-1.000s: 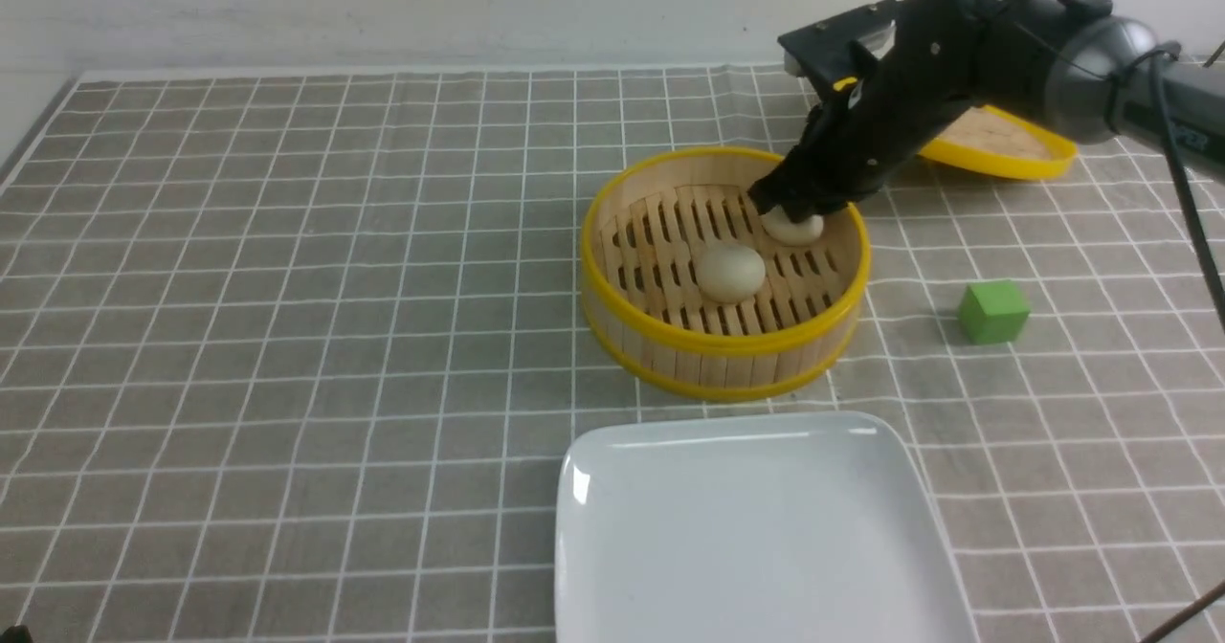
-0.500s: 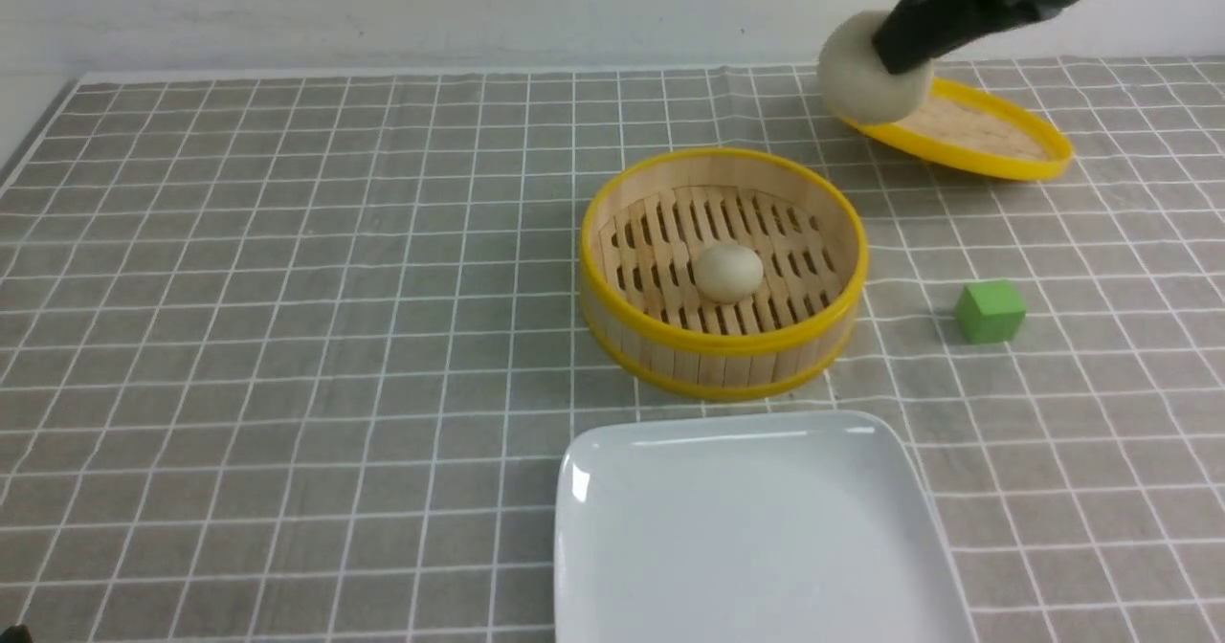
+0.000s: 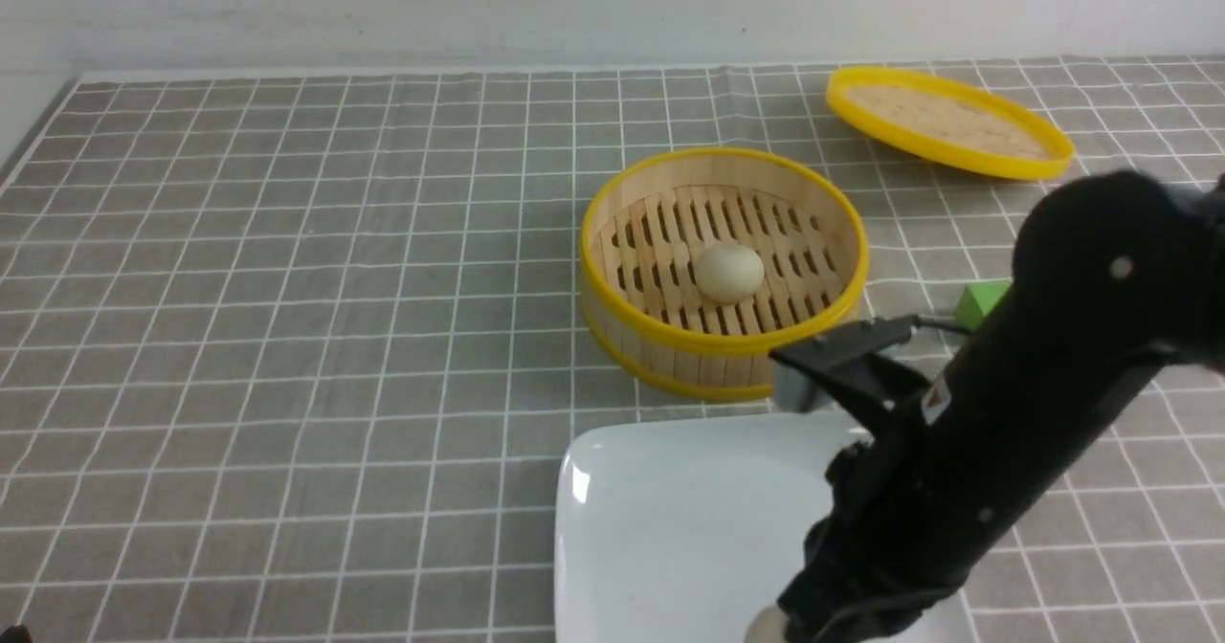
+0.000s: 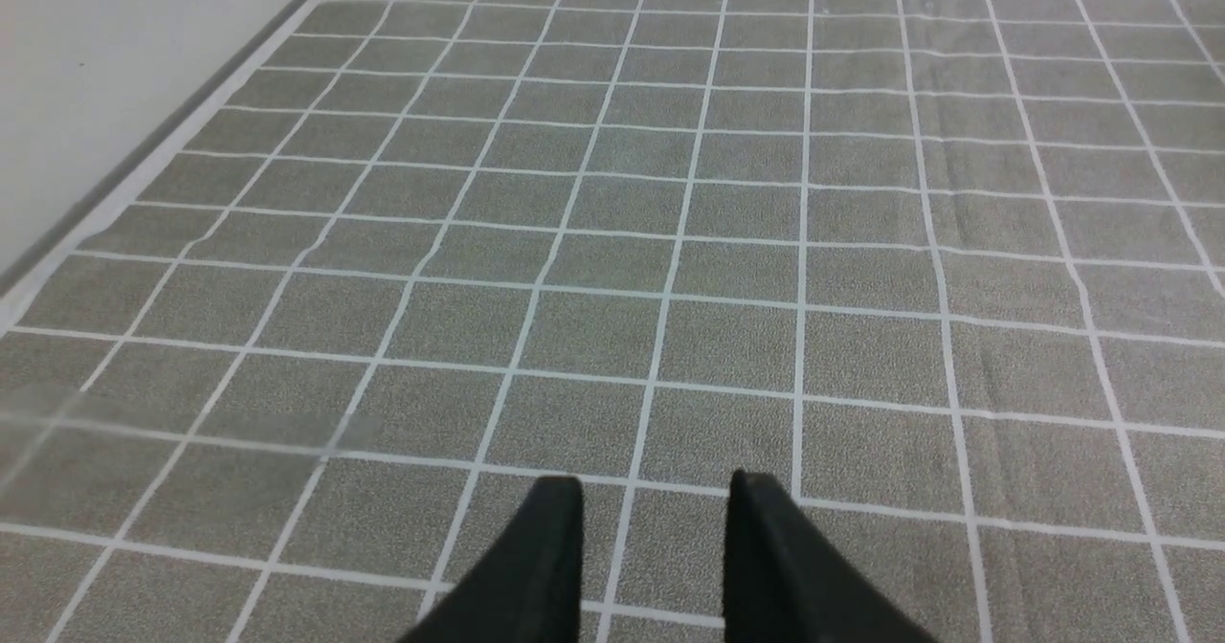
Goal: Put the steamed buns into the plate on the grey tablecloth.
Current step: 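Move the steamed bun from the bamboo steamer onto the white plate with the right gripper, then reach toward a bun in the bamboo steamer with the right gripper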
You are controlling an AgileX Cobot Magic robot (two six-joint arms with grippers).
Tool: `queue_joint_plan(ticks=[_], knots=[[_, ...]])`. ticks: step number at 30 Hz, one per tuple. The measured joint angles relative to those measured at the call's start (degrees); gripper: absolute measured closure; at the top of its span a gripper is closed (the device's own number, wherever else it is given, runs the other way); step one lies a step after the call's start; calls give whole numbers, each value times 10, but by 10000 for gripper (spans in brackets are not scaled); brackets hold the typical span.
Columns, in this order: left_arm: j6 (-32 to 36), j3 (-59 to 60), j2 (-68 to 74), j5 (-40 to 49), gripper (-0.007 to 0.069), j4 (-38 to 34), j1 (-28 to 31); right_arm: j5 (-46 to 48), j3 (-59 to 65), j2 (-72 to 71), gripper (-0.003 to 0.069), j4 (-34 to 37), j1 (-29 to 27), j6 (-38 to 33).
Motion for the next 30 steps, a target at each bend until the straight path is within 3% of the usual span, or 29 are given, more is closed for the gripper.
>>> queue_joint_plan(ticks=[9, 15, 23, 30], knots=[[0, 0, 0, 0, 384, 0, 0, -135, 6, 97, 613, 4, 3, 0], [0, 0, 0, 0, 384, 1, 0, -176, -2, 102, 470, -29, 3, 0], [0, 0, 0, 0, 384, 3, 0, -131, -57, 80, 216, -121, 3, 61], [0, 0, 0, 0, 384, 5, 0, -11, -176, 60, 152, -194, 3, 122]])
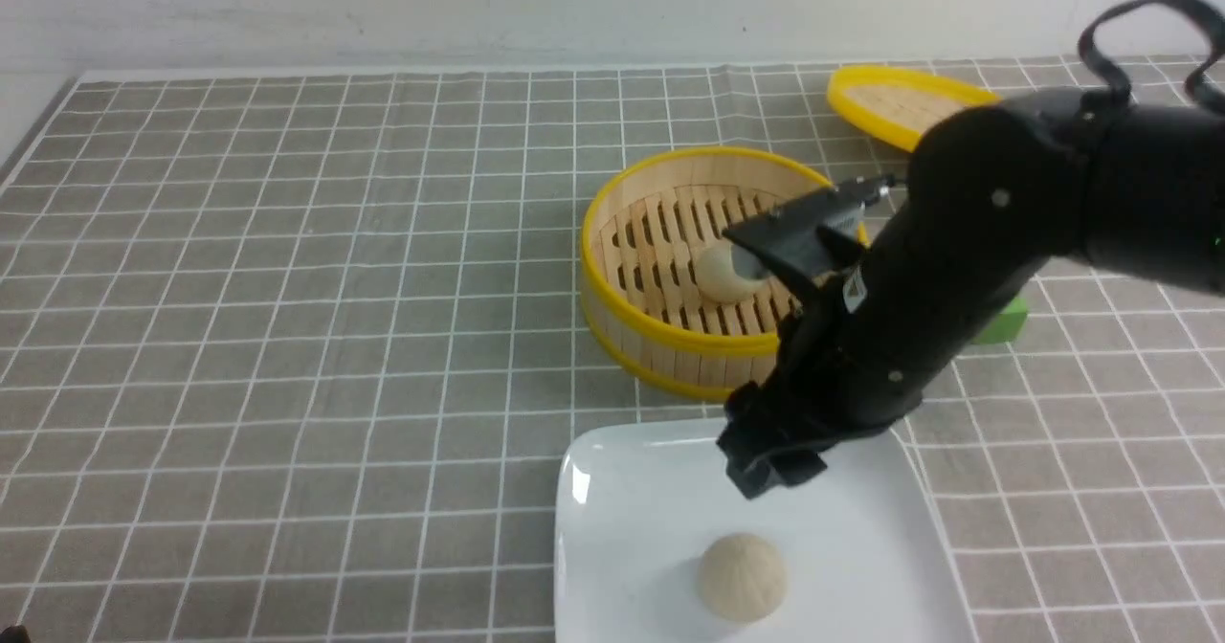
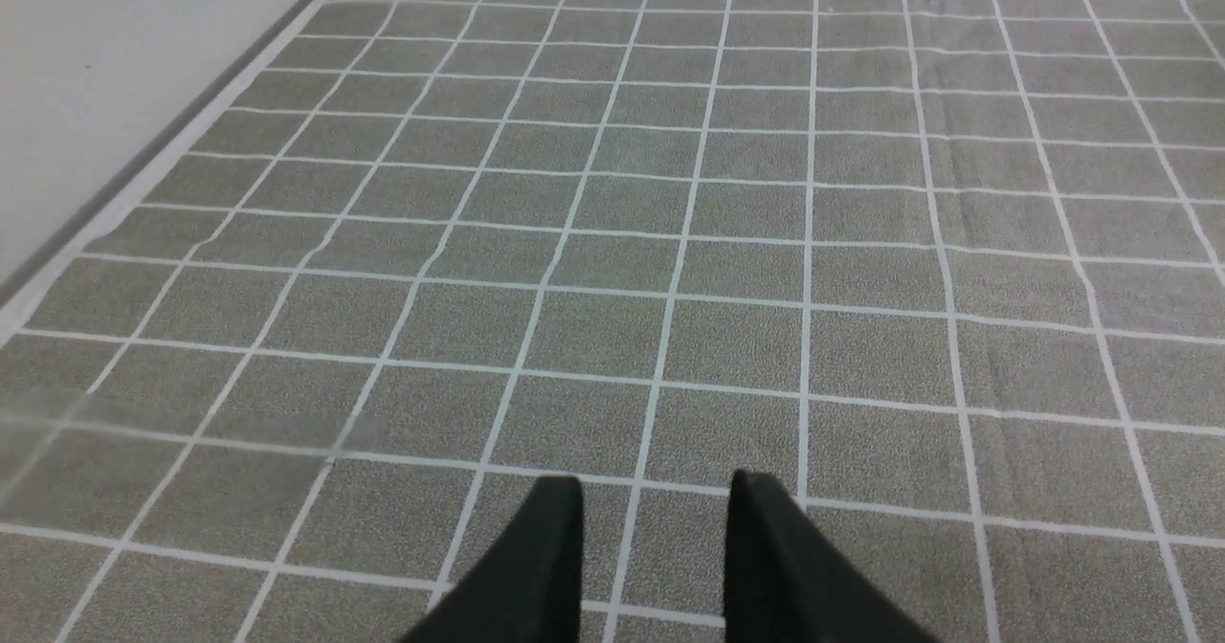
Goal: Put the steamed buns into the plate on the grey tablecloth.
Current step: 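Reach toward a bun in the bamboo steamer with the right gripper, then move the steamed bun from the bamboo steamer onto the white plate with the right gripper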
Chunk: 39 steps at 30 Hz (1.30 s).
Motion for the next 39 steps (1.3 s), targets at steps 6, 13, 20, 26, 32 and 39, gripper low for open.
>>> queue_joint_plan(ticks=[6, 13, 20, 26, 32, 39], knots=[[0, 0, 0, 0, 384, 0, 0, -26, -91, 24, 186, -86, -5, 30], [0, 0, 0, 1, 384, 0, 0, -70, -176, 117, 218, -127, -45, 63], [0, 0, 0, 1, 384, 0, 0, -136, -216, 216, 221, -152, -57, 65], [0, 0, 0, 1, 384, 0, 0, -185, -218, 256, 303, -179, -57, 65], [0, 0, 0, 1, 384, 3, 0, -177, -218, 244, 616, -188, -57, 65], [0, 0, 0, 1, 384, 4, 0, -32, -218, 91, 644, -148, -57, 65]])
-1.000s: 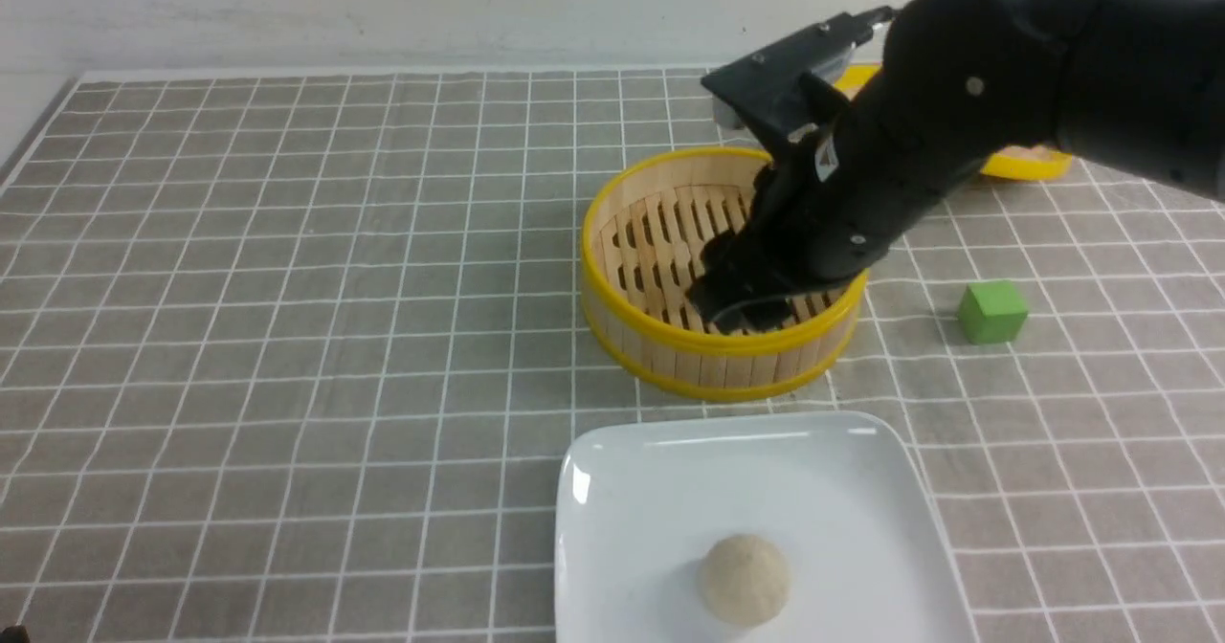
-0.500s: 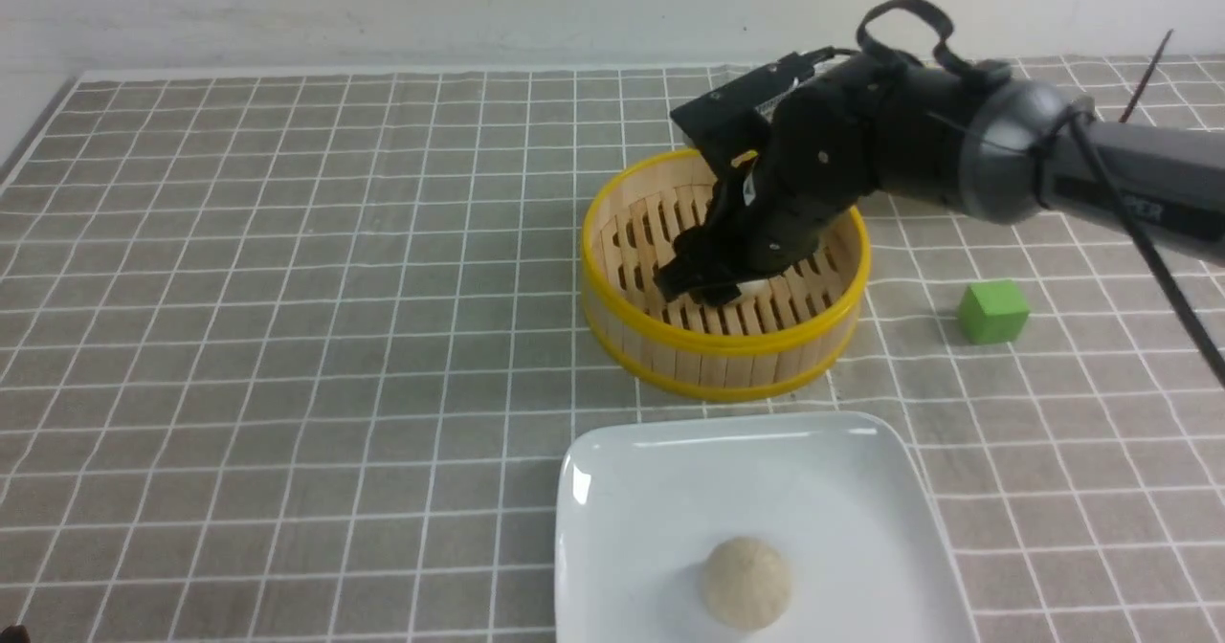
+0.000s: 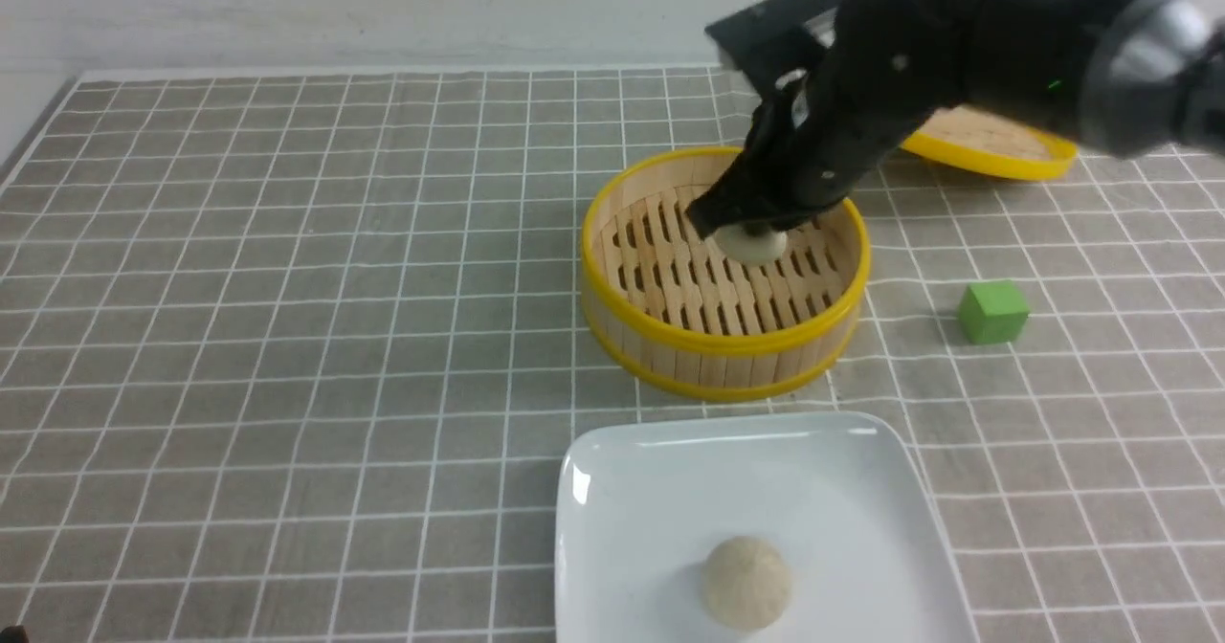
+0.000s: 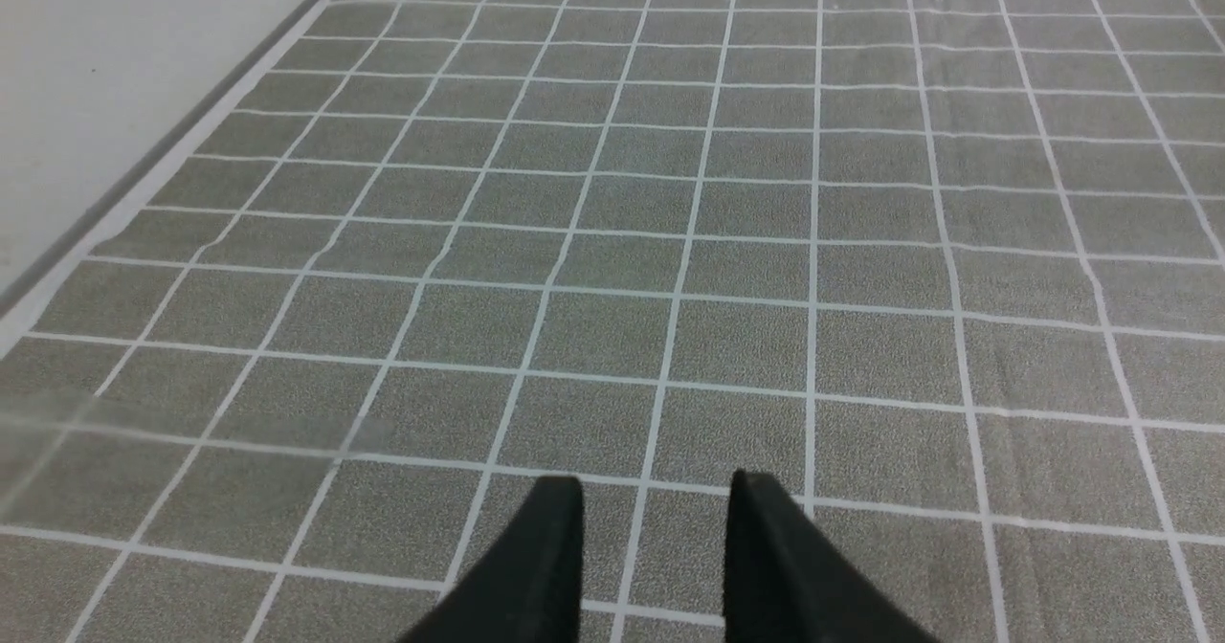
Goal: Put the steamed buns into the plate on the grey tablecloth.
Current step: 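Move the steamed bun from the bamboo steamer onto the white plate with the right gripper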
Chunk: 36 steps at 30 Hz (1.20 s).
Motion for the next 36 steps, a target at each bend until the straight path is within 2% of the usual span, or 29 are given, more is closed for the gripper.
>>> queue_joint_plan(ticks=[6, 9, 10, 13, 17, 25, 31, 36], knots=[[0, 0, 0, 0, 384, 0, 0, 169, 19, -141, 644, 78, 0, -5], [0, 0, 0, 0, 384, 0, 0, 195, 66, -175, 644, 119, 0, -18], [0, 0, 0, 0, 384, 0, 0, 194, 120, -190, 644, 139, 0, -27], [0, 0, 0, 0, 384, 0, 0, 164, 228, -203, 644, 177, 0, -36], [0, 0, 0, 0, 384, 0, 0, 62, 362, -196, 644, 226, 0, -42], [0, 0, 0, 0, 384, 0, 0, -8, 412, -152, 644, 267, 0, -65], [0, 0, 0, 0, 384, 1, 0, -58, 412, -106, 640, 251, 0, -67], [0, 0, 0, 0, 384, 7, 0, -105, 411, -95, 610, 158, 0, -67]])
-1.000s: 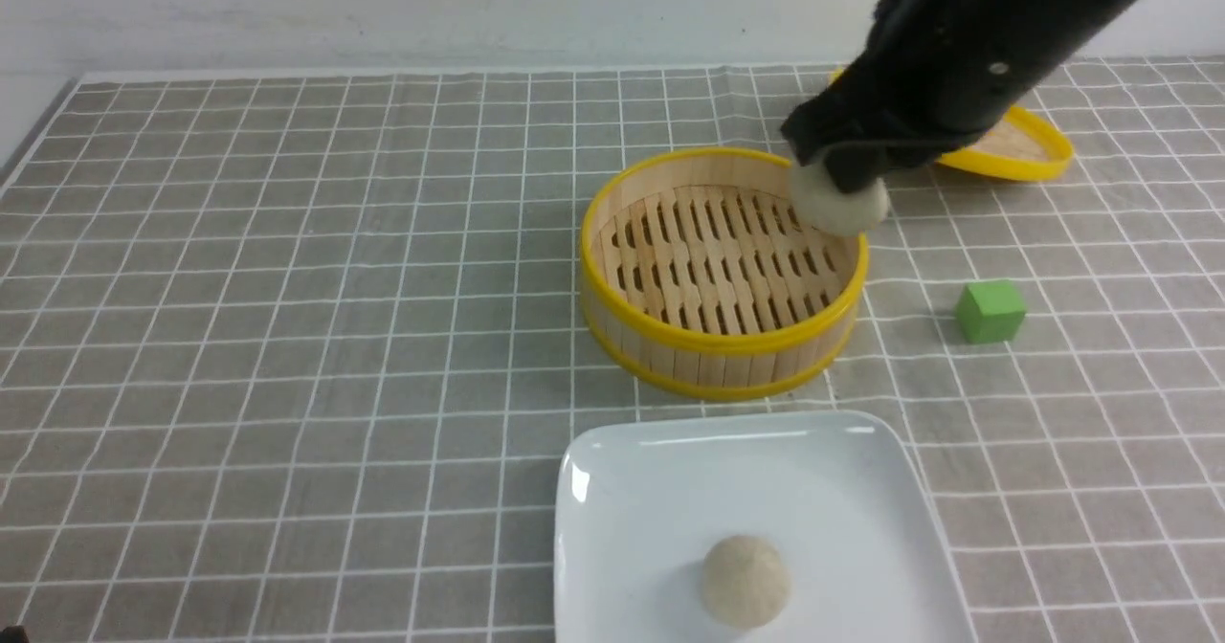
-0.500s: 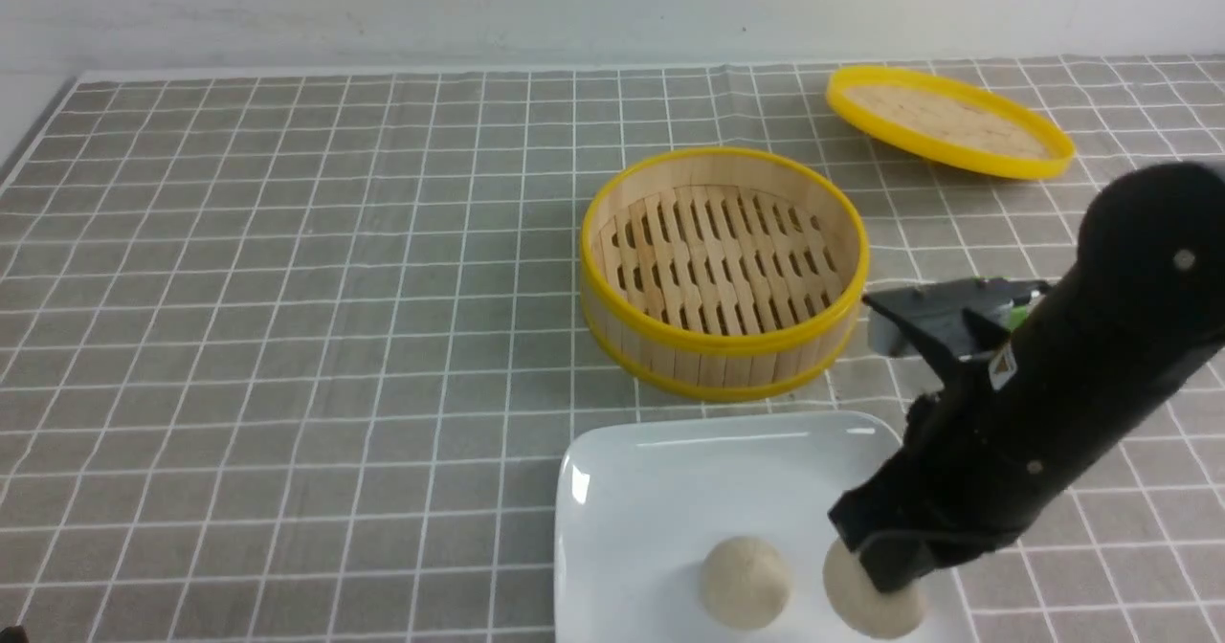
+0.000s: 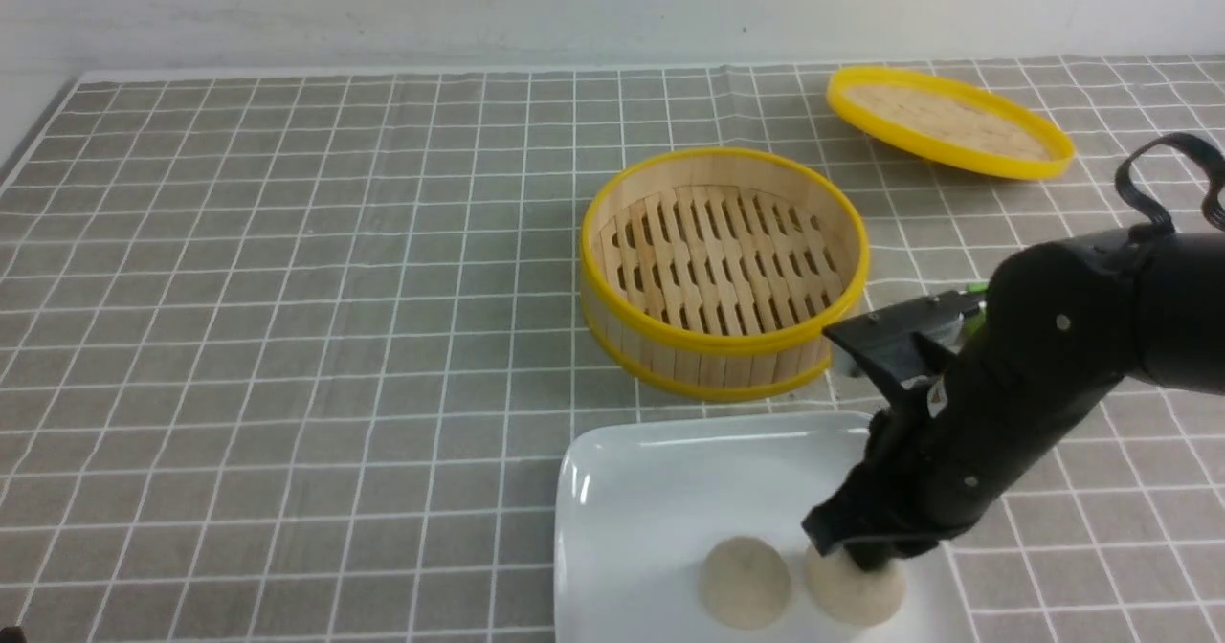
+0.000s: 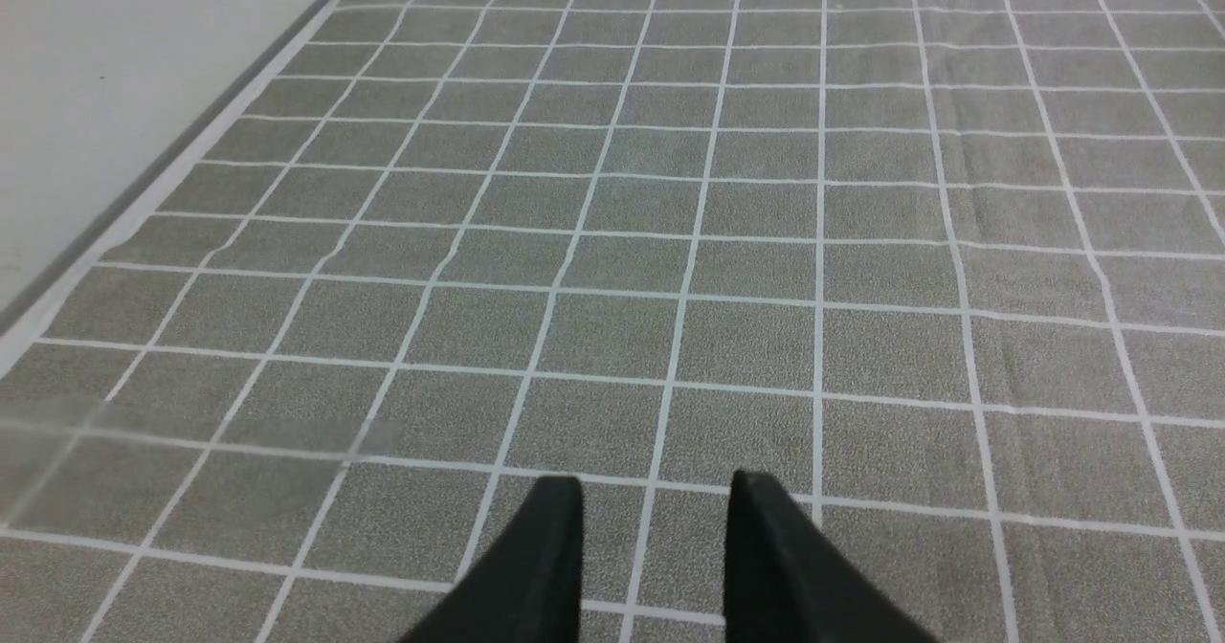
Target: Put the steamed buns into the plate on the grey tablecloth.
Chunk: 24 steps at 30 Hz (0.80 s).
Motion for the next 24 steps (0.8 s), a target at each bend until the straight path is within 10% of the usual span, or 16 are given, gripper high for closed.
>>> queue_joint_plan(ticks=[15, 20, 24], knots=[[0, 0, 0, 0, 384, 3, 0, 52, -70, -10, 218, -53, 0, 0], [0, 0, 0, 0, 384, 3, 0, 167, -161, -48, 356, -91, 0, 3], [0, 0, 0, 0, 384, 4, 0, 238, -185, -145, 637, -147, 0, 24]])
